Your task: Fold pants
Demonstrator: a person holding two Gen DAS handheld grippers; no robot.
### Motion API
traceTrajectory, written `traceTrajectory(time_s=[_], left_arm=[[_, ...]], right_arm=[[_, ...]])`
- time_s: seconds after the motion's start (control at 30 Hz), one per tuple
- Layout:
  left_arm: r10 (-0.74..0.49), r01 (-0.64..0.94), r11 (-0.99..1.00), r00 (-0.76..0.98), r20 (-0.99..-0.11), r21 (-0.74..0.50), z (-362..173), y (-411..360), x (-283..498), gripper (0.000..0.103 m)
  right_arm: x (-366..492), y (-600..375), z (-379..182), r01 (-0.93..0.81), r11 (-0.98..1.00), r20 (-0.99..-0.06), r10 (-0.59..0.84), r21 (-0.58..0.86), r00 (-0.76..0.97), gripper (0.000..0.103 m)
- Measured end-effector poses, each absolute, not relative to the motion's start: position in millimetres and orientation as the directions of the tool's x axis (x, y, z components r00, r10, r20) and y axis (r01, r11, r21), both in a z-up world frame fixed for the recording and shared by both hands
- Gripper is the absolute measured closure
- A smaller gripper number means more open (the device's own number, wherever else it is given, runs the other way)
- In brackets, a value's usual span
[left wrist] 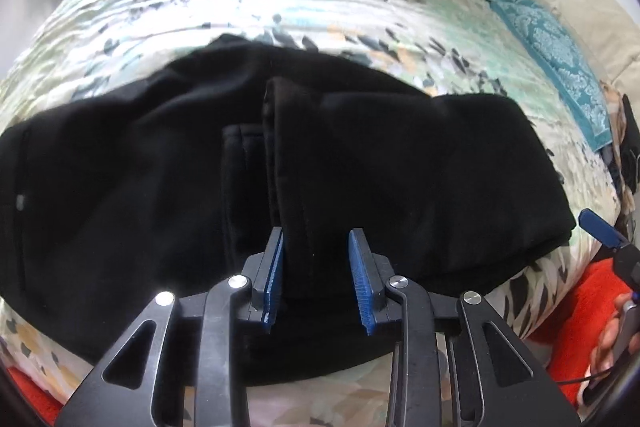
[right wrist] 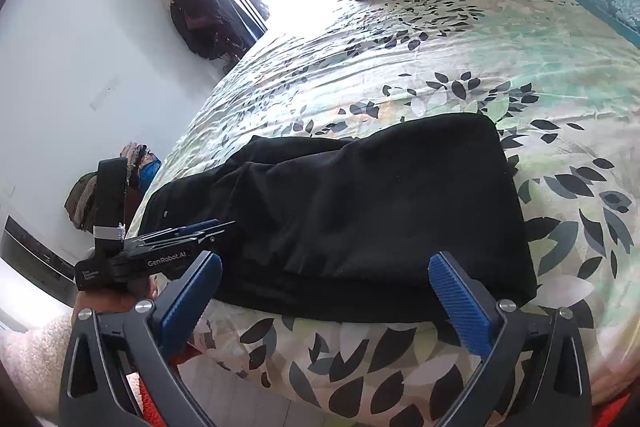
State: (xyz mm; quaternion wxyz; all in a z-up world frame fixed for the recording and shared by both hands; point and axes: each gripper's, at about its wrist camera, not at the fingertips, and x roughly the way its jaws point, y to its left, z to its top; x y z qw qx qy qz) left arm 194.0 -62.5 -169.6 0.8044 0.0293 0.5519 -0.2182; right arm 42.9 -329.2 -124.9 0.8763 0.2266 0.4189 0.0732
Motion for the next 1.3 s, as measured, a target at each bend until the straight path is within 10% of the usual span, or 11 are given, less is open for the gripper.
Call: traceTrajectory(time_s=[0.13,0.47,0.6,0.67,0.73,0.9,1.2,1.3], left_arm=[[-0.347,0.346,0.906,0.277,-0.896,-0.243,-172.7,-56.7,197.3,0.098],[-0.314,0.265,0.935,0.321,-0.894,-0.233,-165.8,-13.4,174.5,0.099],[-0.263,0.254,0.95,0.346,-0.9,-0.18,-161.8,-18.9,172.8,0.084],[-0.207,0.233,0.965,0.39,-0.897,-0.122,-149.5,-19.3,170.5,0.054],[-0.172,0.208,0.975,0.49,-0.855,-0.077,-130.2,-15.2,163.8,0.046],[-0.325,0.296,0.938,0.568,-0.756,-0.182,-106.9,-29.8,156.5,0.044],[-0.327,0.419,0.893,0.347,-0.879,-0.166,-178.7,-59.8,168.4,0.063],[-0.355,0.378,0.905,0.411,-0.84,-0.197,-153.5,-54.7,163.4,0.041]], right_arm=[[42.0,-339.3,-128.6,0.085,0.872,-0.695,0.321,0.482,0.643,0.0],[39.5,-363.1,-127.3,0.141,0.866,-0.687,0.271,0.48,0.674,0.0],[44.2,-373.5,-138.0,0.205,0.885,-0.738,0.2,0.418,0.645,0.0],[45.2,-378.7,-133.9,0.218,0.9,-0.741,0.153,0.378,0.654,0.0],[48.0,-381.7,-127.0,0.232,0.923,-0.749,0.084,0.307,0.657,0.0],[65.4,-370.7,-131.1,0.205,0.974,-0.791,-0.047,0.101,0.61,0.0],[71.7,-334.9,-197.1,-0.033,0.994,-0.91,0.113,0.109,0.399,0.002],[56.2,-354.1,-172.0,0.044,0.987,-0.871,0.115,0.154,0.477,0.002]])
